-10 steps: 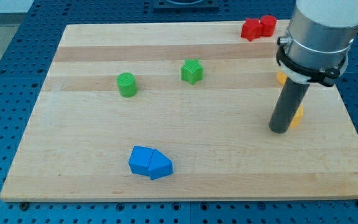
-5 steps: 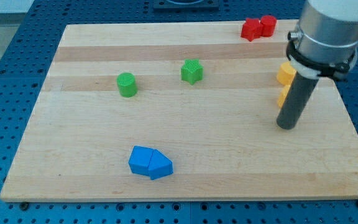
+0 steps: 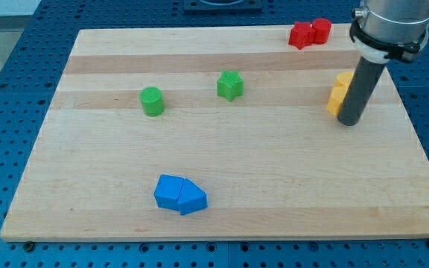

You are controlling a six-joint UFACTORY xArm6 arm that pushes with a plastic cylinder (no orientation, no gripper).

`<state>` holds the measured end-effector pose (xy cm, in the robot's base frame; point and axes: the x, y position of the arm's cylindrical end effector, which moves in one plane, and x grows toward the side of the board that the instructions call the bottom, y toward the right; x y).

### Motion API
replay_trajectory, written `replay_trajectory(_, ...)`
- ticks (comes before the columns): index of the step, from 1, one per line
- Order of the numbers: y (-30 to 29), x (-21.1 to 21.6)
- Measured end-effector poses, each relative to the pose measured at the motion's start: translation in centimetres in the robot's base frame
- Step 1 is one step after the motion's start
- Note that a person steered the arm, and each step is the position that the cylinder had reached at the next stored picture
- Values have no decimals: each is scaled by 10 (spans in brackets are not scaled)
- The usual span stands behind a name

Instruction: Push the yellow hexagon below the yellow heart

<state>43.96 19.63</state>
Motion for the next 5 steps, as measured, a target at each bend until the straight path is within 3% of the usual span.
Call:
replay_trajectory(2, -9, 32)
replay_trajectory(4, -9, 32)
replay_trajectory(5, -59, 18)
